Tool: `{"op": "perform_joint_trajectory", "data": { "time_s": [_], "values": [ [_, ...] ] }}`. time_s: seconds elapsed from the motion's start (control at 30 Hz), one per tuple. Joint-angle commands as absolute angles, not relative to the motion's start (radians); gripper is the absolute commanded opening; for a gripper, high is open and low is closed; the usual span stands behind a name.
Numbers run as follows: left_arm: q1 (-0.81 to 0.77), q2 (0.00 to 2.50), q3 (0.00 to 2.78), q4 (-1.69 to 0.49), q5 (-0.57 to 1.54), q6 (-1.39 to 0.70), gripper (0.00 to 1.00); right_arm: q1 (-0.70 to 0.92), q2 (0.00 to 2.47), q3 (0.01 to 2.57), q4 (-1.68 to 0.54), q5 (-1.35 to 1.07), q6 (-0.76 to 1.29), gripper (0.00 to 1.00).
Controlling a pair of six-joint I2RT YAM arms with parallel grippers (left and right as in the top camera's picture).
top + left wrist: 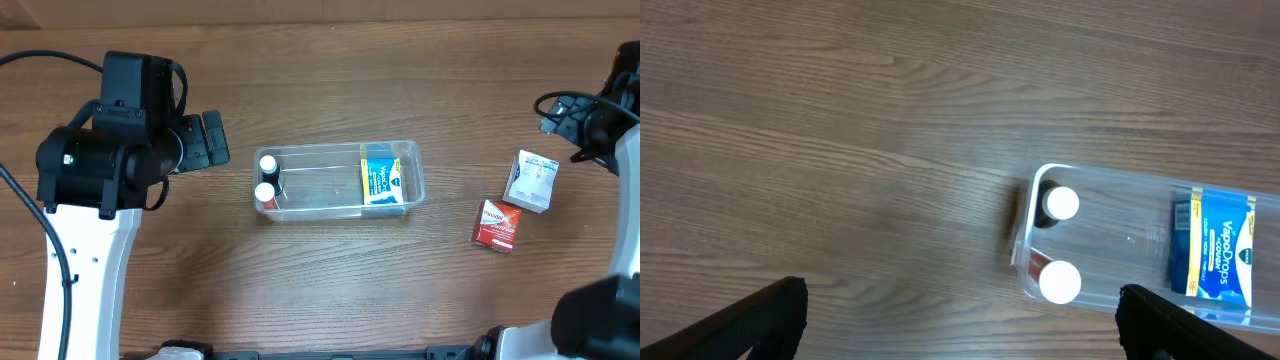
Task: Pack container
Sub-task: 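Grasp the white bandage box with the right gripper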
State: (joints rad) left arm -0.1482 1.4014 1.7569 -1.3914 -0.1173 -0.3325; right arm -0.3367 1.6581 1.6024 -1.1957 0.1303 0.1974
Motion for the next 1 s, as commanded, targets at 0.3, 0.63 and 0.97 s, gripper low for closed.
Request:
{"op": "perform_joint_trajectory", "data": {
  "time_s": [0.3, 0.63, 0.97],
  "values": [
    [-0.144, 1.406, 1.769, -1.386, -0.136, -0.314, 1.0, -0.39, 1.882, 1.382, -0.991, 0.072, -0.028, 1.0],
    [-0.144, 1.406, 1.769, -1.376, -0.138, -0.314, 1.0, -0.394, 1.882, 1.269, -0.874, -0.006, -0.061, 1.0],
    [-0.144, 1.406, 1.769, -1.375, -0.138, -0.314, 1.0, -0.394, 1.946, 1.269, -0.872, -0.006, -0.06, 0.95]
  ]
}}
